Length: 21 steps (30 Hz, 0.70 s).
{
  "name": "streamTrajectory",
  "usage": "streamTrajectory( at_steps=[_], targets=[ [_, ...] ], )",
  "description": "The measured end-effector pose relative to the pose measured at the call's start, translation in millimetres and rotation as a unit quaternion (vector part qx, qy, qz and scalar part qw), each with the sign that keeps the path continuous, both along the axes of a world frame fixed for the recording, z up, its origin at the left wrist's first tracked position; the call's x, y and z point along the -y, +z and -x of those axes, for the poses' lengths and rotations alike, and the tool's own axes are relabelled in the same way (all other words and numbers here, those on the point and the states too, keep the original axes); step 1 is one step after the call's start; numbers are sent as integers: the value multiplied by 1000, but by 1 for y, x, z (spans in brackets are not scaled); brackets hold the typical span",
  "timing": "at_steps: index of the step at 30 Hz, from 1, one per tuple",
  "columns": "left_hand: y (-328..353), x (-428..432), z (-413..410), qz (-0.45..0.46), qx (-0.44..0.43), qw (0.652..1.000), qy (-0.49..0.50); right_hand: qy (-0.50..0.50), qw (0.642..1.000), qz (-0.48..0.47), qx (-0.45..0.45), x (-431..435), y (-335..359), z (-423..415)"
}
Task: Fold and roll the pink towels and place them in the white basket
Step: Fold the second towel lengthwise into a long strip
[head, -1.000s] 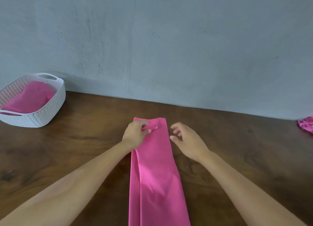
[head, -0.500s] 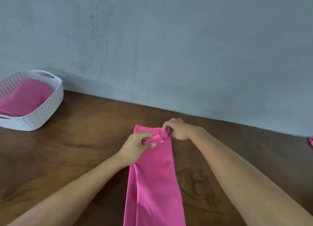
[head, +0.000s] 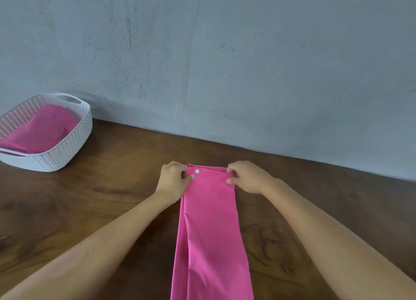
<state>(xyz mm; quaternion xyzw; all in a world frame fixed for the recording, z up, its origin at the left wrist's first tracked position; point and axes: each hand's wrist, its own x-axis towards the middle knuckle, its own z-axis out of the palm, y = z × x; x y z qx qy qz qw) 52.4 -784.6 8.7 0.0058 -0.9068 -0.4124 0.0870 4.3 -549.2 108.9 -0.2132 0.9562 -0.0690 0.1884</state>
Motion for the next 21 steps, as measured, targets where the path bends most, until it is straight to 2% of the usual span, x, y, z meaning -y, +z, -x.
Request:
streamTrajectory(
  at_steps=[2, 6, 8, 10, 16, 21],
  targets=[
    [1, 0, 7, -7, 8, 1000, -12, 0, 1000, 12, -26, 0, -2, -9],
    [4, 8, 21, -94, 141, 984, -46, -6, 998, 35, -55, 0, -2, -23],
    [14, 12, 22, -145, 173, 972, -62, -9, 997, 41, -64, -2, -3, -29],
    [22, 14, 20, -168, 158, 970, -82, -17, 996, 50, -73, -5, -3, -34],
    [45, 17, -3, -143, 48, 986, -70, -33, 990, 63, -125, -18, 3, -51],
    [68, 9, -31, -158, -1, 985, -74, -59, 980, 84, -168, -27, 11, -74]
  ],
)
